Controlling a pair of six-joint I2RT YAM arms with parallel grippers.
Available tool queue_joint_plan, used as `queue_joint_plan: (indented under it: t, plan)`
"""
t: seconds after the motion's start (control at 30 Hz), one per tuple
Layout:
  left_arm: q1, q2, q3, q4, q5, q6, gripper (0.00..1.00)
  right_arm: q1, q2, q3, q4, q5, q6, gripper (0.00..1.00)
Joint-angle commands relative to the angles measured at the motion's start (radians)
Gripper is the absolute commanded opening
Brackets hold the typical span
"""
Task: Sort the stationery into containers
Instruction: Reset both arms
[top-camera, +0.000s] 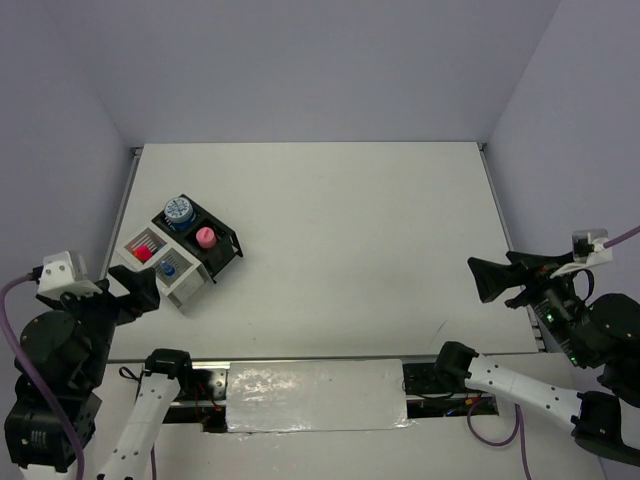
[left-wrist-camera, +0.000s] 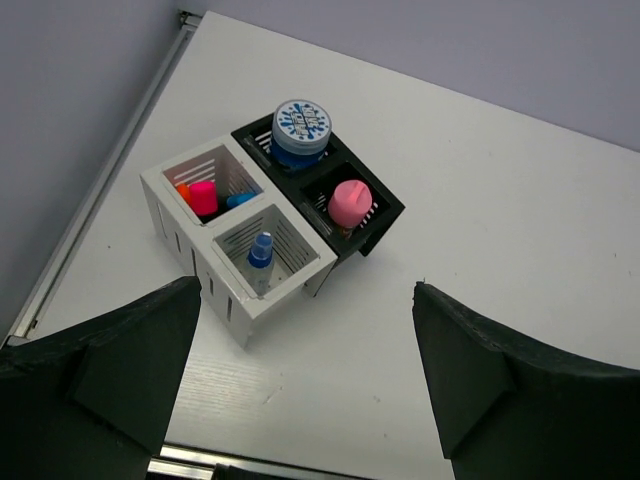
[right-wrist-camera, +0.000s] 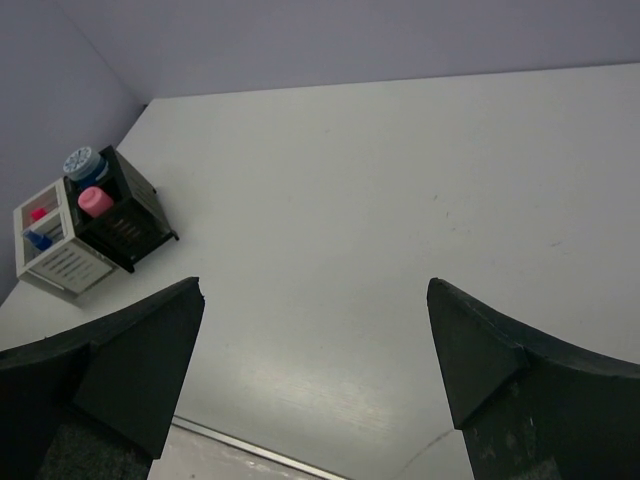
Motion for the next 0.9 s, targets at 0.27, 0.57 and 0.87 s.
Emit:
queue_joint_plan:
  t: [0.27,0.57,0.87]
  plan:
    - [-0.198,-0.142,-0.05,-0.081,-0.189,-0.047,0.99,-0.007,-0.047,0.044,-0.16,-0.04,0.049,1.0]
    - [-0.241,-0.145,0.032,-0.147,-0.278,-0.07,0.99,-0.005,-0.058,0.015,-0.157,-0.048,0.063,1.0]
    - [-0.249,-0.134,0.031,-0.135,-0.261,-0.045,0.99,-0.007,-0.078,-0.015,-0.164,-0.027,0.074,1.0]
